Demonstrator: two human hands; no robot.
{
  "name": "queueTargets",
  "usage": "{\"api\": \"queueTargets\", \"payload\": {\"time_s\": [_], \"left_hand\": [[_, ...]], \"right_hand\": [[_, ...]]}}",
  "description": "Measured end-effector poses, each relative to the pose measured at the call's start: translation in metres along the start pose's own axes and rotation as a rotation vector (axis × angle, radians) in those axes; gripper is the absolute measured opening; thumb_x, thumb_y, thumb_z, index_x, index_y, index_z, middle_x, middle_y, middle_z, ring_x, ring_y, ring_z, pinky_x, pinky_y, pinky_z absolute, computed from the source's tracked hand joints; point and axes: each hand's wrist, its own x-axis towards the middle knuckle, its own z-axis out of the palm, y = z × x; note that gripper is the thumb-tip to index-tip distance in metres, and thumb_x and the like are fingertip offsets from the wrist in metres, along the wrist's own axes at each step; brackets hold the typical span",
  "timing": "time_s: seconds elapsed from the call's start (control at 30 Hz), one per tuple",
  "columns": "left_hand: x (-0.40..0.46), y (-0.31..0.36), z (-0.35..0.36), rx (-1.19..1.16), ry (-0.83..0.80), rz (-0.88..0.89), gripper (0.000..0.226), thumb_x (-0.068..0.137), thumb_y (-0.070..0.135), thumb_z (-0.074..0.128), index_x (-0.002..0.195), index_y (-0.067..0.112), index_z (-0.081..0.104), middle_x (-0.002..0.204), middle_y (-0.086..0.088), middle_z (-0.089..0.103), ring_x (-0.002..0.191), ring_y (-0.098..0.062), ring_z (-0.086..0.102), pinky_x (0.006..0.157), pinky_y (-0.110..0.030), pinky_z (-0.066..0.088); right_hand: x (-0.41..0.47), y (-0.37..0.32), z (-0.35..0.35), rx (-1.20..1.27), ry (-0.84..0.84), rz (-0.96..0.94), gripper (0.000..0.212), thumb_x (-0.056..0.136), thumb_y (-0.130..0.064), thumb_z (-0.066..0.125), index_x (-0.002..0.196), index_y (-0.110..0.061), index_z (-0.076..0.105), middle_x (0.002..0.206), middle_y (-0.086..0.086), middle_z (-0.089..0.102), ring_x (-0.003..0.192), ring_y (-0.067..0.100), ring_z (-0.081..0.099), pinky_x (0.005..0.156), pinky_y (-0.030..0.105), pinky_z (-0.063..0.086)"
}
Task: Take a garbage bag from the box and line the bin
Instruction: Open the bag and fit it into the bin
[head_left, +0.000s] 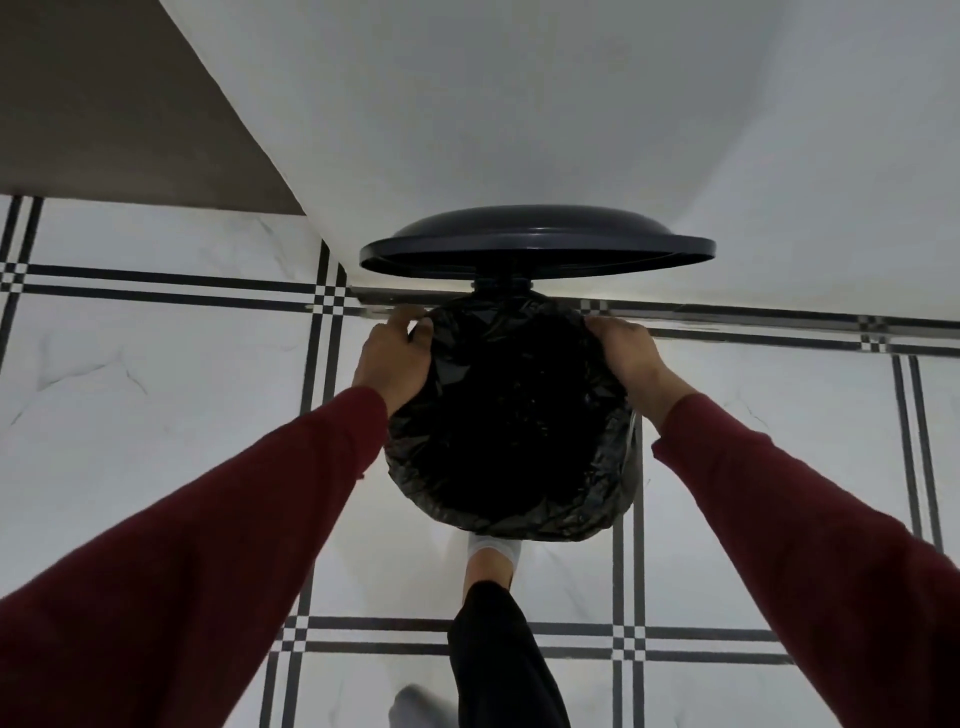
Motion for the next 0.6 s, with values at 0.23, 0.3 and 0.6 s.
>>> {"api": "queueTargets", "payload": {"time_s": [0.23, 0.3, 0.6], "left_hand": [[0.018, 0.004, -0.001, -0.027, 0.010, -0.149, 0.053, 0.095, 0.053, 0.041, 0.126, 0.018, 0.066, 0.140, -0.019, 0.055, 0.127, -0.040, 0.052, 0.111, -0.047, 0.041], [0.020, 0.004, -0.002, -0.068, 0.040, -0.100, 0.041, 0.096, 0.046, 0.048, 0.119, 0.017, 0.067, 0.123, -0.011, 0.064, 0.113, -0.031, 0.059, 0.103, -0.039, 0.047], [0.026, 0.020, -0.003, -0.059, -0.136, -0.192, 0.037, 0.108, 0.014, 0.037, 0.126, -0.007, 0.061, 0.128, -0.028, 0.062, 0.124, -0.042, 0.057, 0.098, -0.041, 0.045]], "right_hand": [[0.036, 0.002, 0.007, 0.268, -0.176, 0.196, 0.034, 0.081, -0.041, 0.063, 0.096, -0.012, 0.070, 0.073, 0.006, 0.070, 0.060, 0.024, 0.066, 0.061, 0.033, 0.056], [0.036, -0.002, 0.007, 0.175, -0.100, 0.159, 0.027, 0.080, -0.039, 0.062, 0.090, -0.015, 0.070, 0.076, 0.004, 0.070, 0.066, 0.023, 0.067, 0.072, 0.039, 0.058], [0.028, -0.006, 0.019, 0.156, -0.063, 0.127, 0.022, 0.091, -0.034, 0.060, 0.087, -0.014, 0.069, 0.084, 0.004, 0.069, 0.076, 0.021, 0.066, 0.079, 0.034, 0.055]]}}
